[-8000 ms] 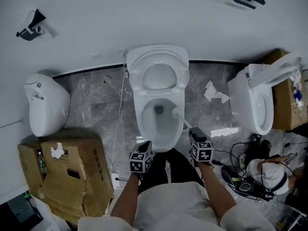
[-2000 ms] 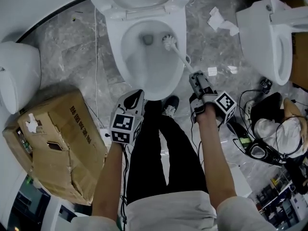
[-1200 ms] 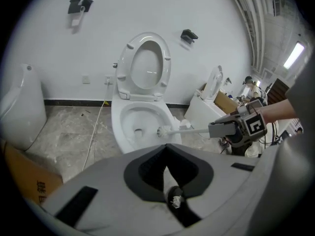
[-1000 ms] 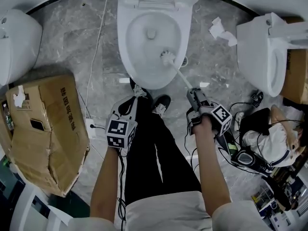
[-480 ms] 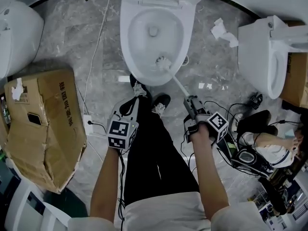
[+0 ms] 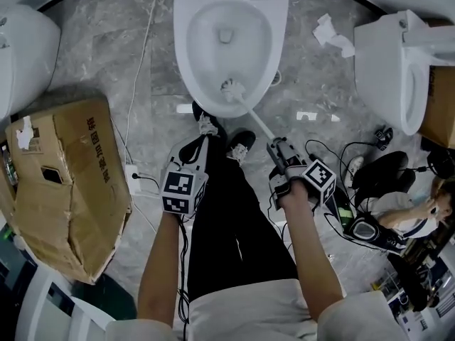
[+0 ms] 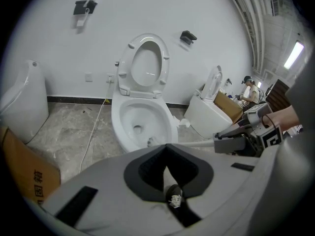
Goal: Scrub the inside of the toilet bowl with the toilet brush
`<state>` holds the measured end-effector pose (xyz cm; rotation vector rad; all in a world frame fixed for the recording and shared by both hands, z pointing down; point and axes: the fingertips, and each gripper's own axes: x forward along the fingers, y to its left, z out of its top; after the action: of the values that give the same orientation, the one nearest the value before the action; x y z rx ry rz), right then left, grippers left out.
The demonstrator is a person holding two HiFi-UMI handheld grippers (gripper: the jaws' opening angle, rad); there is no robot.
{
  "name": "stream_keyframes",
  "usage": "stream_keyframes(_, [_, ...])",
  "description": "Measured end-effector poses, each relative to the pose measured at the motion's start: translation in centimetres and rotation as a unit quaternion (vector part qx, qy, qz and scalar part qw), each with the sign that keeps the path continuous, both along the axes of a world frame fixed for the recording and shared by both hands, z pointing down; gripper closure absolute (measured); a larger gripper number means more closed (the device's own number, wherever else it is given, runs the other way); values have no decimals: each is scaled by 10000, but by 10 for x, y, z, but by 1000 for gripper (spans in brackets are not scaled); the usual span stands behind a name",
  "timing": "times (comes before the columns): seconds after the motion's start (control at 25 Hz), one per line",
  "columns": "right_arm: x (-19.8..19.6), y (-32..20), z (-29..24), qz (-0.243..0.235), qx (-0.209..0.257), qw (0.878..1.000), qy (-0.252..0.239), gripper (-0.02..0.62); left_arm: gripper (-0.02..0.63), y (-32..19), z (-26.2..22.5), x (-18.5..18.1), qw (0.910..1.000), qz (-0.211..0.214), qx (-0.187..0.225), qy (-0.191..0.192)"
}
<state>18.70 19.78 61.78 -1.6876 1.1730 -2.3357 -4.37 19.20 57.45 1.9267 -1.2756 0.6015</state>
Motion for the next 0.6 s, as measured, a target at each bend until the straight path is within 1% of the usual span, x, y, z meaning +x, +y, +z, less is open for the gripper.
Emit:
stream_keyframes(0.2, [-9, 0, 3, -288, -67, 9996, -40, 413, 578, 1, 1, -7, 9999, -93, -48, -53])
stream_keyframes(0.44, [-23, -9, 6, -655, -203, 9976, -124, 411, 578, 1, 2, -6, 9998, -159, -124, -69])
stream_keyframes(0.6, [-40, -9, 10, -1011, -246, 9943, -243, 413, 578, 5, 0, -1, 9998, -103, -159, -38])
